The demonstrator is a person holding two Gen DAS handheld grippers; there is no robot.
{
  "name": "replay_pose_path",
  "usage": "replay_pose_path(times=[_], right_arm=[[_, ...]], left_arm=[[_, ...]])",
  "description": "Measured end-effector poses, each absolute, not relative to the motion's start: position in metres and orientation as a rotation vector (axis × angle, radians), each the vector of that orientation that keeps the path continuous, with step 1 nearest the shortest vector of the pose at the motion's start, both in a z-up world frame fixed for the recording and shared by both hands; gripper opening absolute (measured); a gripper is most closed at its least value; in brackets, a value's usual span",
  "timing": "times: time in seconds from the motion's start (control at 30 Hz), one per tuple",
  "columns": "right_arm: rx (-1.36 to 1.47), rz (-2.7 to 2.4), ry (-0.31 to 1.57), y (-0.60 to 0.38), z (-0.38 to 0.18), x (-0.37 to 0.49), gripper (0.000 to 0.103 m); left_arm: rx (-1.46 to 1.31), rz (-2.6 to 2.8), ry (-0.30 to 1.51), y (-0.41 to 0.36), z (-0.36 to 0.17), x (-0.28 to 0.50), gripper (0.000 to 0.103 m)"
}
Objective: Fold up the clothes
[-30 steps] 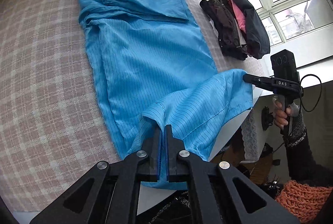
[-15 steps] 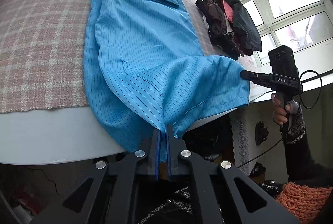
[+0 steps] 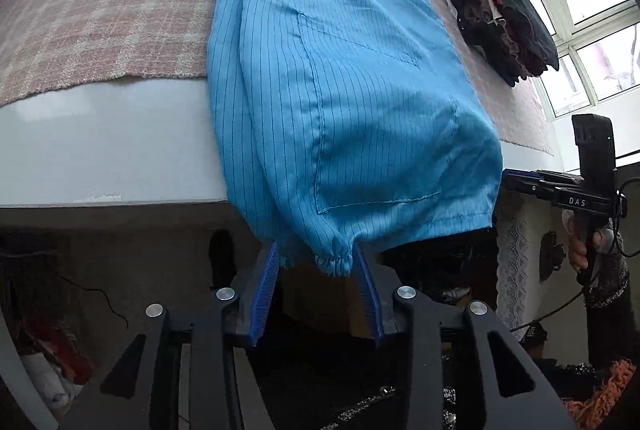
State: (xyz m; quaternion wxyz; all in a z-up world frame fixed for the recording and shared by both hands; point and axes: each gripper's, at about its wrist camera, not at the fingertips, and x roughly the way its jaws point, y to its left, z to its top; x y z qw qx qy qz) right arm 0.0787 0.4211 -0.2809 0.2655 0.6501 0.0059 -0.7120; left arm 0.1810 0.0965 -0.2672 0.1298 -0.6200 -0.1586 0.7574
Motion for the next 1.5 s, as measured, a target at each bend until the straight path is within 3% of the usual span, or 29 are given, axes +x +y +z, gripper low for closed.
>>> replay_pose_path(times=[0.07,0.1,0.17,0.33,0.4,0.47,0.73,0.8,0.9,1.07,1.1,1.13,1.17,1.23,1.27,1.5], right_arm=[[1.764,-1.926,0.021,0.42,-0.285,0.085,0.03],[1.765,-1.928,0.026,0.42,-0.286,0.089,0.03],[1.765,-1.933,0.033,0.418,-0.289,0.093,0.03],[1.751,-1.941,0.031,0.417,-0.297,0.099,0.037],[1.75,-1.938,0.013,0.416,-0.302,0.099,0.039],[1.752,-1.937,0.012,0.414,-0.307,0.097,0.039],[1.763,-1.919,0.009,0.407,-0.323,0.093,0.042],[1.762,-1.92,0.0,0.407,-0.326,0.092,0.042],[1.754,-1.923,-0.017,0.407,-0.328,0.091,0.042],[1.735,-1.895,-0.018,0.4,-0.332,0.093,0.042],[1.721,-1.887,-0.015,0.398,-0.332,0.094,0.042],[1.706,-1.88,-0.021,0.397,-0.332,0.095,0.04],[1.691,-1.866,-0.037,0.397,-0.331,0.096,0.035],[1.677,-1.83,-0.091,0.398,-0.329,0.096,0.015],[1.673,-1.812,-0.127,0.4,-0.326,0.097,0.014],[1.584,-1.721,-0.384,0.425,-0.277,0.094,0.011]], left_arm=[[-1.815,2.207,-0.435,0.101,-0.274,0.177,0.032],[-1.817,2.196,-0.445,0.101,-0.277,0.177,0.015],[-1.823,2.182,-0.44,0.099,-0.279,0.181,0.001],[-1.816,2.226,-0.473,0.078,-0.272,0.196,0.002],[-1.799,2.23,-0.544,0.07,-0.274,0.196,0.028],[-1.785,2.221,-0.575,0.07,-0.277,0.193,0.037],[-1.83,2.161,-0.451,0.094,-0.297,0.173,0.041],[-1.858,2.168,-0.425,0.095,-0.304,0.171,0.05],[-1.866,2.177,-0.458,0.09,-0.308,0.172,0.051],[-1.833,2.144,-0.535,0.098,-0.313,0.161,0.047],[-1.824,2.124,-0.553,0.1,-0.313,0.161,0.033],[-1.818,2.11,-0.564,0.102,-0.313,0.16,0.026],[-1.816,2.103,-0.564,0.104,-0.312,0.16,0.022],[-1.81,2.087,-0.559,0.104,-0.307,0.161,0.011],[-1.806,2.075,-0.566,0.103,-0.303,0.162,0.008],[-1.735,2.071,-0.543,0.088,-0.237,0.163,0.007]])
